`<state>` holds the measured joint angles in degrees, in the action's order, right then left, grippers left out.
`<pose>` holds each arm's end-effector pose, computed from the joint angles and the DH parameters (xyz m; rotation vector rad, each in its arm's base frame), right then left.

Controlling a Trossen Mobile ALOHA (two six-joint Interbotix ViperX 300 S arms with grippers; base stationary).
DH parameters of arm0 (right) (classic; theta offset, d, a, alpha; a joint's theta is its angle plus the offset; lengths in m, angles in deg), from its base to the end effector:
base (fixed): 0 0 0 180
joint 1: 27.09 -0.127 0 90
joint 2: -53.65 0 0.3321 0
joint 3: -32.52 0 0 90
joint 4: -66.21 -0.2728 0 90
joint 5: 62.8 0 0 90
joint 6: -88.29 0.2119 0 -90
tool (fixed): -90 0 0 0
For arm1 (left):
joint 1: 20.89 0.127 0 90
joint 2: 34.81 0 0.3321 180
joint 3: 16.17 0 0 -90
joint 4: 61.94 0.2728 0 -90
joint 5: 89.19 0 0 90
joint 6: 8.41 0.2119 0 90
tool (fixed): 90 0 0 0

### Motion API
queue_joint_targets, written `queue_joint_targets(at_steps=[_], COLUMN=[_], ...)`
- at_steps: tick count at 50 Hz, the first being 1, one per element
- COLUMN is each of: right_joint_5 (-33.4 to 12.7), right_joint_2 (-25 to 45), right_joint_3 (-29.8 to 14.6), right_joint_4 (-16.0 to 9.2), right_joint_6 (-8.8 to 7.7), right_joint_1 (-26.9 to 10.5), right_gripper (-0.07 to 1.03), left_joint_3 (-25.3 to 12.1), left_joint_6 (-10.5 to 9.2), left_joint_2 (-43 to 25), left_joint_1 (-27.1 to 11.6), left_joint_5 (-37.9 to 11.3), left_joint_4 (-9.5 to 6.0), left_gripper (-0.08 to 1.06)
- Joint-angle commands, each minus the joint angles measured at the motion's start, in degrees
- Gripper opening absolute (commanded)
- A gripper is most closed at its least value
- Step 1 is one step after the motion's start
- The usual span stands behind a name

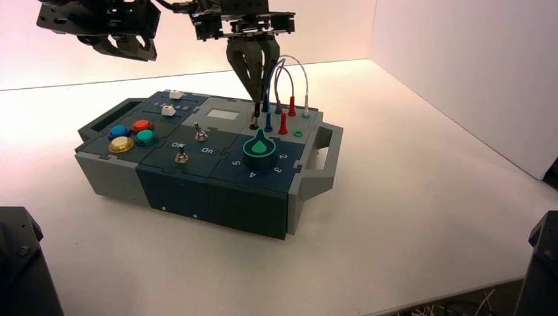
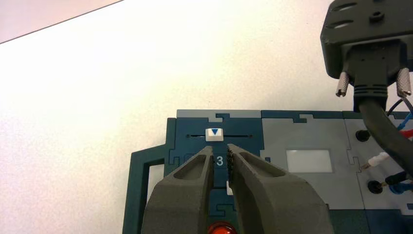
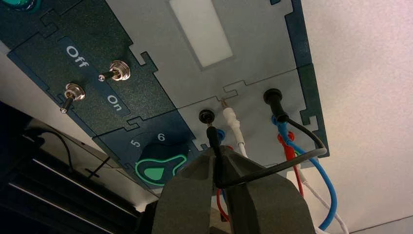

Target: Insert the black wire.

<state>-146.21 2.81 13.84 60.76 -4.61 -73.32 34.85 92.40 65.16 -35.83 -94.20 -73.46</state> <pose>0.2725 0.3133 0.0842 -0.6759 1.7339 0.6704 0.2846 -0.0798 0.1226 0.0867 0.8001 -0.2584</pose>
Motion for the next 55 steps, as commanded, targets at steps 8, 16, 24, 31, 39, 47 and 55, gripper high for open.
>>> queue_joint_targets(at_steps=[8, 16, 24, 31, 39, 47, 55], right_joint_5=[-0.79, -0.88, -0.88, -0.88, -0.79, -0.53, -0.53], right_joint_2=[-1.85, -1.76, -1.76, -1.67, -1.23, -0.62, -0.62], right_joint_3=[-2.55, -2.37, -2.29, -2.11, -2.02, -2.64, -3.08], right_joint_4=[-0.18, -0.26, -0.26, -0.26, -0.26, 0.26, 0.62], right_joint_6=[-0.44, -0.35, -0.35, -0.35, -0.26, -0.09, 0.18], right_joint_1=[-0.44, -0.44, -0.44, -0.44, -0.97, -2.37, -2.46], right_gripper=[-0.02, -0.02, -0.02, -0.02, -0.02, -0.02, -0.02], left_joint_3=[-1.49, -1.49, -1.49, -1.49, -1.49, -1.49, -1.49], left_joint_6=[0.26, 0.26, 0.26, 0.26, 0.26, 0.26, 0.18], left_joint_2=[0.26, 0.18, 0.18, 0.18, 0.18, 0.09, 0.09], left_joint_1=[-0.35, -0.35, -0.35, -0.35, -0.35, -0.35, -0.35], left_joint_5=[0.62, 0.62, 0.70, 0.70, 0.70, 0.88, 0.88], left_joint_4=[0.00, 0.00, 0.00, 0.00, 0.00, 0.00, 0.00], left_gripper=[0.17, 0.17, 0.17, 0.17, 0.17, 0.17, 0.17])
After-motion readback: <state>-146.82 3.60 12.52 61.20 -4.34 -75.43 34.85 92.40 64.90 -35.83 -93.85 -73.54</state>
